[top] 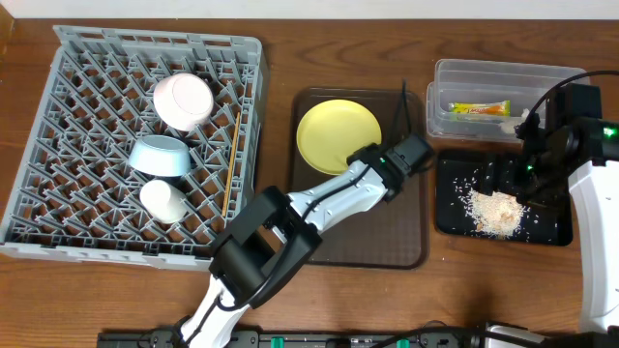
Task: Sort waste into correct bins and load items into the dishwasher
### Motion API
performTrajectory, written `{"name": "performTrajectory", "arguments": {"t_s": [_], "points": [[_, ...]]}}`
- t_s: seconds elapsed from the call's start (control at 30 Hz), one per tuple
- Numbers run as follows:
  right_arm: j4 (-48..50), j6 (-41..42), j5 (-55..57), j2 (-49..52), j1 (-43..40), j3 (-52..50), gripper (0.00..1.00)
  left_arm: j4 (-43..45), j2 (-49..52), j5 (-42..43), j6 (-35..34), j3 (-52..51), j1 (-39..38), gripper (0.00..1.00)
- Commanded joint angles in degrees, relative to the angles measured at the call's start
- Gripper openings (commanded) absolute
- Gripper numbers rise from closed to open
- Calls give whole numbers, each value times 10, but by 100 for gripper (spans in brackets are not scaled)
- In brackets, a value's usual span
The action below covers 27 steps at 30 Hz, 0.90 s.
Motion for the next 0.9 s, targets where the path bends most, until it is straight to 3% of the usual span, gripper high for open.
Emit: {"name": "performTrajectory", "arguments": {"t_s": [0.0, 0.13, 0.27, 0.57, 0.87], "points": [[0, -5, 4, -9, -7, 4, 85, -2, -11, -37, 14, 7, -3, 8], [0, -5, 4, -9, -7, 4, 85, -9, -11, -48, 14, 7, -6, 8], [1, -4, 4, -9, -7, 4, 85, -10, -11, -120, 15, 7, -12, 8], [1, -5, 4, -9, -7, 4, 86, -10, -14, -195, 21, 7, -19, 8], [2, -5, 4, -9, -7, 4, 85, -19, -49, -209, 20, 7, -19, 7]]}}
